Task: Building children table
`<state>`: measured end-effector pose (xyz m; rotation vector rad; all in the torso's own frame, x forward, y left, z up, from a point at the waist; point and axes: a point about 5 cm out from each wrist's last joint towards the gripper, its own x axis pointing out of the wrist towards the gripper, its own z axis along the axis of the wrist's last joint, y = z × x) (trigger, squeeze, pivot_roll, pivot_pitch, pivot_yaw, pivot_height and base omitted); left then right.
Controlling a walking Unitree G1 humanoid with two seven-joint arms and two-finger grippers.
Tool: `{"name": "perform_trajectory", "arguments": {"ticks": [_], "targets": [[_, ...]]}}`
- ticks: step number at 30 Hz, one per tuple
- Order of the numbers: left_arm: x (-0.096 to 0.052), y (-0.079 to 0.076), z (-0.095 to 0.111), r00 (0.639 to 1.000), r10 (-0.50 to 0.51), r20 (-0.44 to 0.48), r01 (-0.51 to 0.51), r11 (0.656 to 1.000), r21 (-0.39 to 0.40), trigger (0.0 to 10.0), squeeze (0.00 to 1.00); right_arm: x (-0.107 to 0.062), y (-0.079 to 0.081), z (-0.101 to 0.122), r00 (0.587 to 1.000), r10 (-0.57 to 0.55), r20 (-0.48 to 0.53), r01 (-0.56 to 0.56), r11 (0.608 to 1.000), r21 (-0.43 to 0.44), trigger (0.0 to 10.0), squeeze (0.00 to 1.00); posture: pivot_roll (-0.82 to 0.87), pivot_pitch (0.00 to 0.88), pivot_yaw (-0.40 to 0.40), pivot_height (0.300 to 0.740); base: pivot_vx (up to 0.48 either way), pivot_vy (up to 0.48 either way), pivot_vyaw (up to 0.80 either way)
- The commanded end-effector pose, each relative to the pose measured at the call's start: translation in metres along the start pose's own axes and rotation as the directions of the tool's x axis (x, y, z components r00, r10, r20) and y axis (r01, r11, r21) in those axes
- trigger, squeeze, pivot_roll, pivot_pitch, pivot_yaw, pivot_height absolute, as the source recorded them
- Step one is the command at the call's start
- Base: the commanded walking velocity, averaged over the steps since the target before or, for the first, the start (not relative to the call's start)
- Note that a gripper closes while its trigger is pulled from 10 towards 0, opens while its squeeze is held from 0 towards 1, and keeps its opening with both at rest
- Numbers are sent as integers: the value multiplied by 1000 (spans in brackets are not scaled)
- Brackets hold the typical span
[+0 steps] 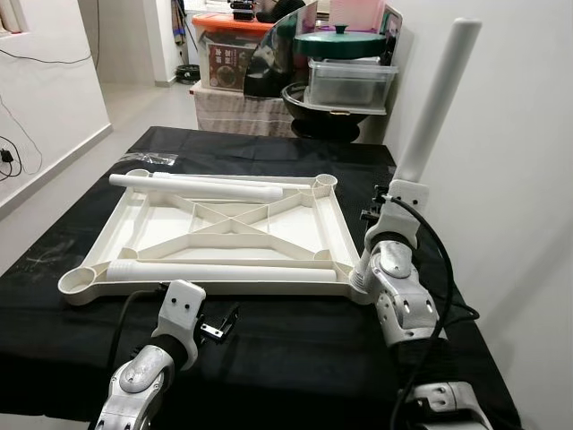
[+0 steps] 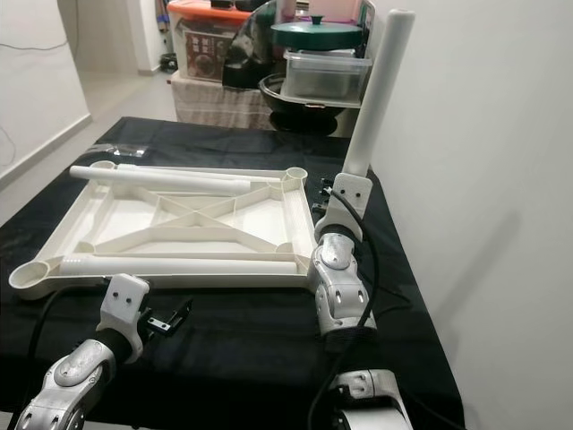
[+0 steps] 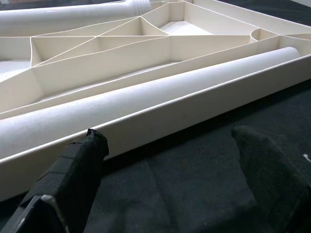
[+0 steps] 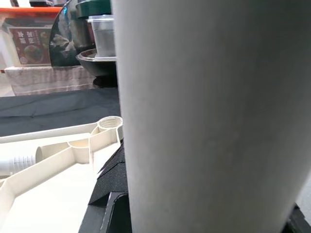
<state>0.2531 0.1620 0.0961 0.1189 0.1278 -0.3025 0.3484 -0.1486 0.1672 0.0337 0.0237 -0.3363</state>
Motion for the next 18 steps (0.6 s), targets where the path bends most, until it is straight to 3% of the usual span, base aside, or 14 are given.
{"name": "perform_trajectory", "arguments": {"ticks": [1,18], "targets": [[2,-2,-1,1000,-8,0,8,1000,11,10000,0,-7,-16,-51,975,-49,-217,26,994,-109,10000,0,26,0,-49,740,0,0,0],[4,-2,0,1000,-18,10,17,1000,18,10000,0,-8,-15,-52,976,-28,-218,5,994,-107,10000,0,24,0,-47,740,0,0,0]]}}
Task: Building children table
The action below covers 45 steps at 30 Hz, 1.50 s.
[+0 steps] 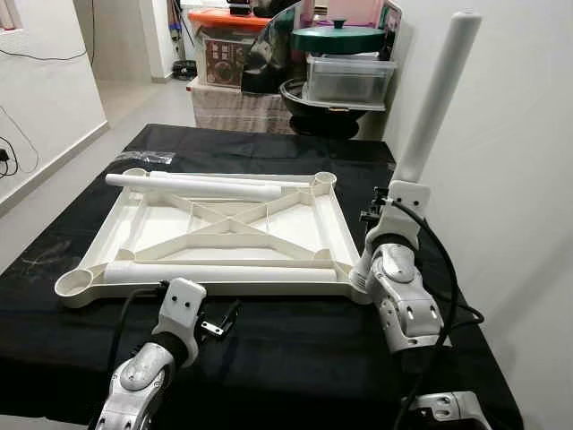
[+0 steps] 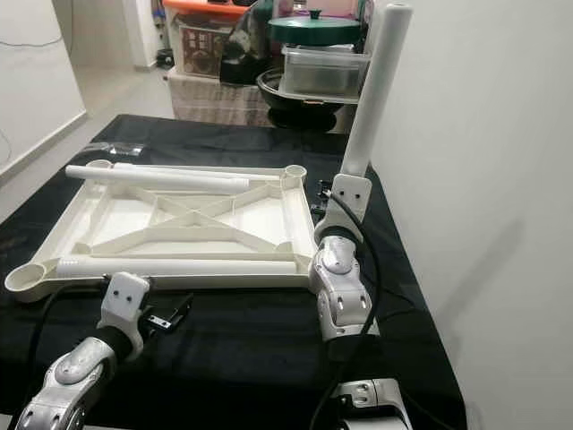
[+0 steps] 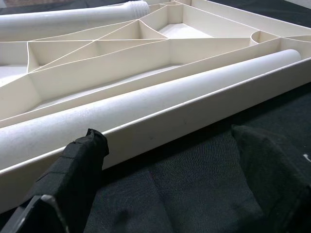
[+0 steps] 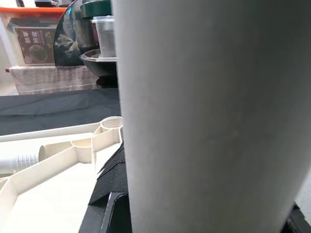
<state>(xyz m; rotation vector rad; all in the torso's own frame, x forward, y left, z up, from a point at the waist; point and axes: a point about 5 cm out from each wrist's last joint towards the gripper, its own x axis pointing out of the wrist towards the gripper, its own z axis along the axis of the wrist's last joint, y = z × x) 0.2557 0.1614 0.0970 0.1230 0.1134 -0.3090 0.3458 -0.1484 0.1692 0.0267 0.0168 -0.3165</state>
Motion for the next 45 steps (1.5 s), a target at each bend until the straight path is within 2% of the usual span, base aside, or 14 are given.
{"name": "perform_trajectory", "arguments": {"ticks": [1,14,24,45], "targets": [[2,-3,-1,1000,-12,-3,12,1000,11,10000,0,-6,-14,-54,973,-46,-225,23,995,-101,10000,0,24,0,-47,740,0,0,0],[2,-4,-1,1000,-12,5,12,1000,5,10000,0,-4,-14,-51,975,-38,-219,16,995,-99,10000,0,25,0,-51,740,0,0,0],[3,-7,-1,1000,-21,6,21,1000,5,10000,0,-1,-14,-36,979,-16,-201,0,997,-83,10000,0,16,0,-51,740,0,0,0],[5,-8,-3,1000,-31,3,31,1000,8,10000,0,-4,-14,-33,981,-13,-193,1,998,-65,10000,0,9,0,-48,740,0,0,0]]}}
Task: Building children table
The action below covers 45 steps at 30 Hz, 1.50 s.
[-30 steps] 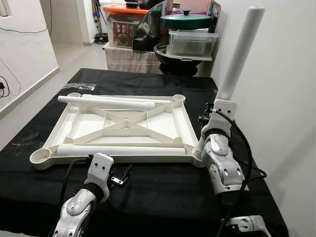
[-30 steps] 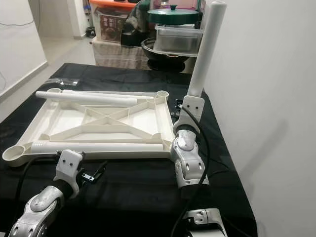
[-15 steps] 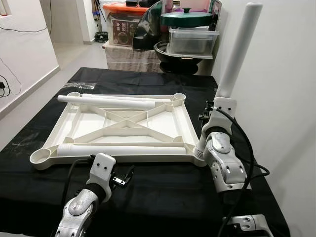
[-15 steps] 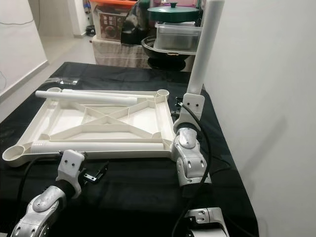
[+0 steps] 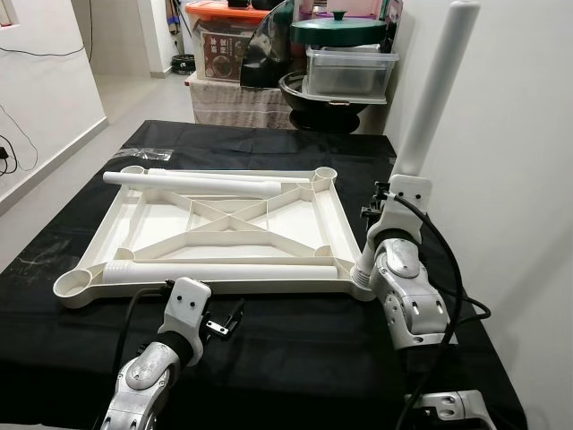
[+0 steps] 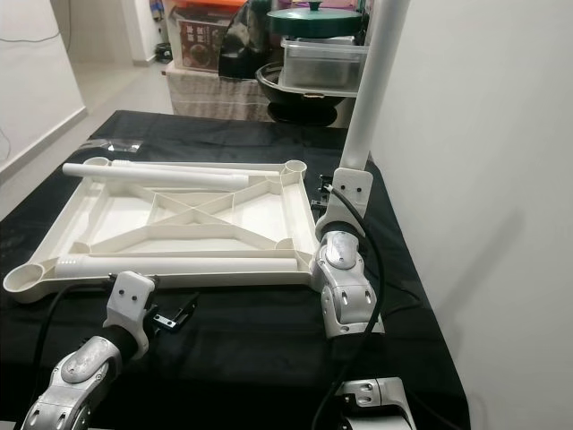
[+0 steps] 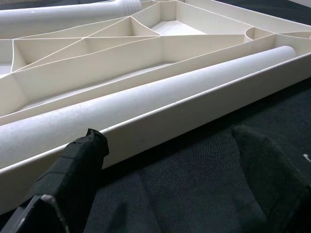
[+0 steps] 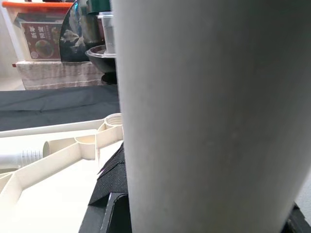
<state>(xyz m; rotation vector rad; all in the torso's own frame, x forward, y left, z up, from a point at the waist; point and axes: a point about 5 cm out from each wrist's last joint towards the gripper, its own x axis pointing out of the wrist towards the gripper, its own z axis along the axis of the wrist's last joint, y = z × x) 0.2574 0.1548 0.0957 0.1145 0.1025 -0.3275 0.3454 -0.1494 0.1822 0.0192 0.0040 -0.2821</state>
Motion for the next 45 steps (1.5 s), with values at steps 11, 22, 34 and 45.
{"name": "perform_trajectory", "arguments": {"ticks": [11,22,34,45], "targets": [[1,-1,-3,1000,-10,-11,10,1000,15,10000,0,-5,-12,-46,979,-49,-200,42,998,-41,10000,0,11,0,-47,740,0,0,0],[3,-1,-2,1000,-15,-8,15,1000,20,10000,0,-5,-12,-43,982,-53,-180,49,998,-25,10000,0,14,0,-43,740,0,0,0],[3,-1,-4,1000,-19,-11,19,1000,21,10000,0,-4,-12,-37,987,-53,-154,53,999,-9,10000,0,12,0,-41,740,0,0,0],[4,-1,-4,1000,-26,-10,27,999,23,10000,0,-6,-14,-22,994,-57,-88,60,998,26,10000,698,4,0,-34,740,0,0,0]]}}
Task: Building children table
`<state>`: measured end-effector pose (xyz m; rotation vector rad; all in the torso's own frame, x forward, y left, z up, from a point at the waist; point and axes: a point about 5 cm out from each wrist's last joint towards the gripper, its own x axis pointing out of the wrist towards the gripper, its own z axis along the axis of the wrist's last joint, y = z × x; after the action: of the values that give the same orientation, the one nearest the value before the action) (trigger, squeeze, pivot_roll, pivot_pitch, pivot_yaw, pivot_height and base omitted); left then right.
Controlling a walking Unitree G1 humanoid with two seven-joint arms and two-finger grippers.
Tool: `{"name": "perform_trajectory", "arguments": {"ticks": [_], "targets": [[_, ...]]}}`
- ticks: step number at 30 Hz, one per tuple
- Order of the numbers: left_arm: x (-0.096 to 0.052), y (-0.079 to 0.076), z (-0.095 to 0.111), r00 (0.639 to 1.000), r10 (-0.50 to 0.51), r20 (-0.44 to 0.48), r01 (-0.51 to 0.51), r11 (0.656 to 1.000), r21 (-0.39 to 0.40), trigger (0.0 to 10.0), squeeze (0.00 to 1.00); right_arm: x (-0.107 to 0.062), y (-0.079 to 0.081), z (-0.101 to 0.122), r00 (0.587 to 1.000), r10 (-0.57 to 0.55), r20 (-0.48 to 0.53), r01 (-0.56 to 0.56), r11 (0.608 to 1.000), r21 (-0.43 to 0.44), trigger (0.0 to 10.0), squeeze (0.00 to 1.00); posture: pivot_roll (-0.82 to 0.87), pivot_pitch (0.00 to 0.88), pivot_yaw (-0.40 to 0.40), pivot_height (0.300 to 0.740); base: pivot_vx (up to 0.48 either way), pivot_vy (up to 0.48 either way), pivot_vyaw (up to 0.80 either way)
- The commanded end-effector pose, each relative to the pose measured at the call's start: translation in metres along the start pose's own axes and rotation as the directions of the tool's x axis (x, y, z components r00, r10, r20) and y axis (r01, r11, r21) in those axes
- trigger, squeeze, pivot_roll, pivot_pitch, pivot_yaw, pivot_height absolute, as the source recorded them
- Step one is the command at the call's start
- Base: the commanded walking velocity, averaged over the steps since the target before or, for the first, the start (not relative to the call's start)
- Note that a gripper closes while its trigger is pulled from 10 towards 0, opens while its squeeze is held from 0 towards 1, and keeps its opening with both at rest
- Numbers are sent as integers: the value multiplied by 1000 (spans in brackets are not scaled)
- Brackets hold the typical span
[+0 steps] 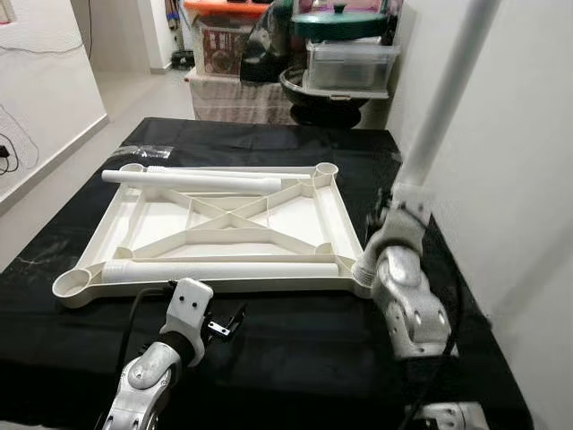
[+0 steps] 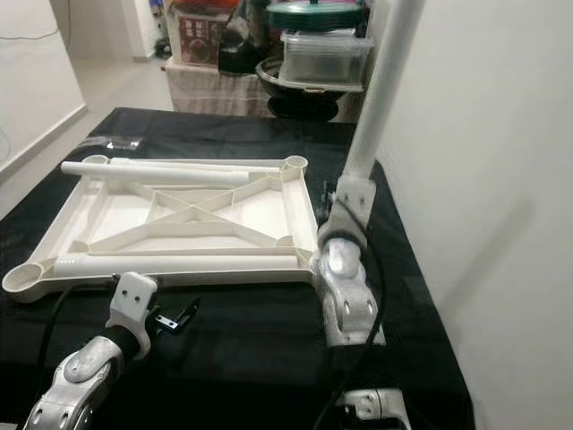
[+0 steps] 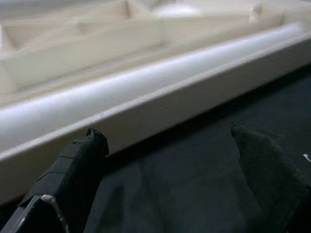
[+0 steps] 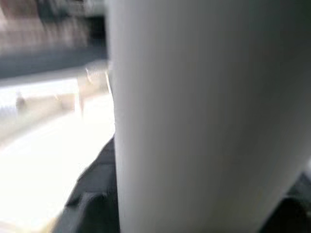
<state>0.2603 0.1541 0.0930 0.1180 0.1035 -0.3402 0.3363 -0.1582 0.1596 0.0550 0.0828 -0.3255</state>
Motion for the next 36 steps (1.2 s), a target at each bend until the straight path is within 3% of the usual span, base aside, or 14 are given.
{"name": "perform_trajectory", "arguments": {"ticks": [1,2,9,13,15,17,19,20,21,22,27,28,29,36], "targets": [[1,-1,-1,1000,-14,-9,14,1000,19,10000,0,1,-3,0,1000,-14,-5,14,1000,5,10000,698,4,0,-34,740,0,0,0],[1,-1,-1,1000,-15,-9,15,1000,19,10000,0,0,-3,5,1000,-15,17,14,1000,11,10000,1000,-1,0,-32,740,0,0,0],[3,-3,-2,1000,-23,-10,23,1000,14,10000,0,-5,-4,24,992,-3,127,-2,999,38,10000,1000,-8,0,-28,740,0,0,0],[3,-3,-2,1000,-23,-10,23,1000,14,10000,0,-5,-4,24,992,2,126,-9,999,49,10000,1000,-10,0,-28,740,0,0,0],[3,-3,-3,1000,-22,-9,22,1000,14,10000,0,-5,-4,19,996,5,93,-11,998,70,10000,1000,-10,0,-29,740,0,0,0],[3,-3,-3,1000,-18,-11,18,1000,16,10000,0,-3,-3,-1,999,13,-37,-8,991,130,9529,1000,-3,0,-35,740,0,0,0],[3,-3,-3,1000,-18,-11,18,1000,16,10000,0,-3,-3,-1,999,13,-37,-8,991,130,9529,1000,-3,0,-35,740,0,0,0],[3,-2,-4,1000,-17,-11,17,1000,16,10000,0,-3,-3,-8,996,19,-85,-6,988,152,8275,1000,-3,0,-35,740,0,0,0],[3,-2,-4,1000,-17,-11,17,1000,16,10000,0,-3,-3,-8,996,19,-85,-6,988,152,8275,1000,-3,0,-35,740,0,0,0],[2,-2,-4,1000,-13,-13,13,1000,16,10000,0,-2,-4,-20,988,28,-149,0,984,181,9804,918,1,0,-40,740,0,0,0],[1,-2,-5,1000,-12,-14,12,1000,15,10000,0,-2,-4,-23,985,33,-168,0,981,195,10000,933,1,0,-40,740,0,0,0],[1,-2,-5,1000,-12,-15,12,1000,16,10000,0,-2,-2,-24,983,43,-178,-4,976,217,10000,416,1,0,-40,740,0,0,0],[1,-2,-5,1000,-15,-16,15,1000,19,10000,0,0,1,-21,983,64,-172,-13,959,283,10000,0,3,0,-40,740,0,0,0],[1,-2,-6,1000,-17,-17,18,1000,25,10000,0,7,0,-14,984,70,-163,-9,939,344,10000,0,5,0,-42,740,0,0,0]]}}
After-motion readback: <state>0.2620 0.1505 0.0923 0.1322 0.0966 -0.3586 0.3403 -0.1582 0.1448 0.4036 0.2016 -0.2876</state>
